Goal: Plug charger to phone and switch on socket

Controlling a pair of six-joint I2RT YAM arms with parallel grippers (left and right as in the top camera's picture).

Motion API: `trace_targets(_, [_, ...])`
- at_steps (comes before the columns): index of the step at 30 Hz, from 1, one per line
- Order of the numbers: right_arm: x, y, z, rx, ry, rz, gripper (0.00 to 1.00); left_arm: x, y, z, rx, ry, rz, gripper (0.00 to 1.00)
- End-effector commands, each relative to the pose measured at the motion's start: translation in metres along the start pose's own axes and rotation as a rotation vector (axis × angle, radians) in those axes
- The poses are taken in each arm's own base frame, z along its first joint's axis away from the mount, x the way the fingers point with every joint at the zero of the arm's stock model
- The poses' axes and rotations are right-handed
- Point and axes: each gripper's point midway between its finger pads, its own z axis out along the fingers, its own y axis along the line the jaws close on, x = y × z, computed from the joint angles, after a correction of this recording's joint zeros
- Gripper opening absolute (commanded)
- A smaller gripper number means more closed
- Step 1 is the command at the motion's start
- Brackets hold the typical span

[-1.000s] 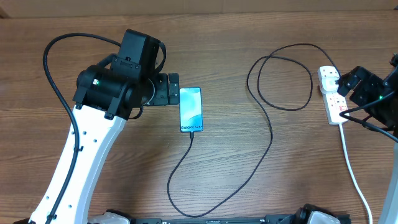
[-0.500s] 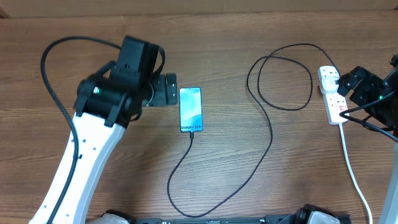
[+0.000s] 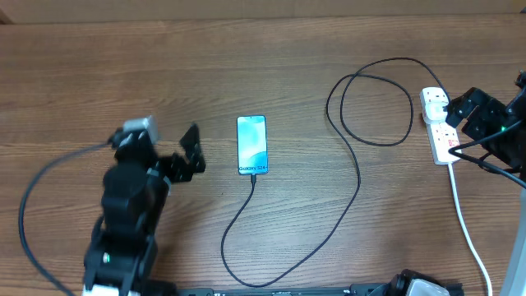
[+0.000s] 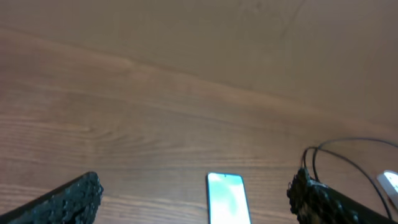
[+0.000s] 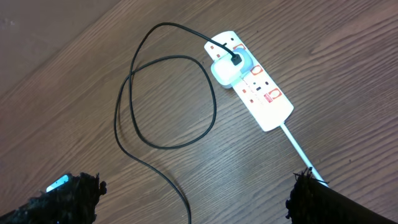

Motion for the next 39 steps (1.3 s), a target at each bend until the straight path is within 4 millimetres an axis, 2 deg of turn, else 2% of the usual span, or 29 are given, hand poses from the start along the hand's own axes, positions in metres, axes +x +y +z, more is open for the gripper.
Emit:
trace_targets(1, [-0.005,0.002,-0.005,0.002,-0.02,-0.002,1.0,0.018,0.005,-0.005,0.09,-0.092,0.003,0.99])
trace_targets(6, [-0.005,0.002,-0.005,0.002,-0.02,-0.002,1.0,0.04,0.03,-0.013,0.134,-0.287,0.012,0.99])
trace_targets(9, [-0.005,0.002,-0.005,0.002,-0.021,-0.002,1.0,0.054,0.044,-0.016,0.106,-0.329,0.011,1.0])
trace_targets(14, [-0.005,0.002,-0.005,0.002,-0.02,-0.002,1.0,0.088,0.064,-0.014,0.031,-0.205,0.002,0.99])
trace_targets(18, [-0.005,0.002,-0.005,0.002,-0.02,-0.002,1.0,0.108,0.076,-0.019,-0.029,-0.138,0.106,0.99])
trace_targets(25, [-0.005,0.002,-0.005,0.002,-0.02,-0.002,1.0,0.09,0.071,-0.028,-0.039,-0.224,0.323,0.99])
trace_targets(39, [-0.005,0.002,-0.005,0.002,-0.02,-0.002,1.0,0.088,0.074,-0.028,-0.055,-0.228,0.321,0.99])
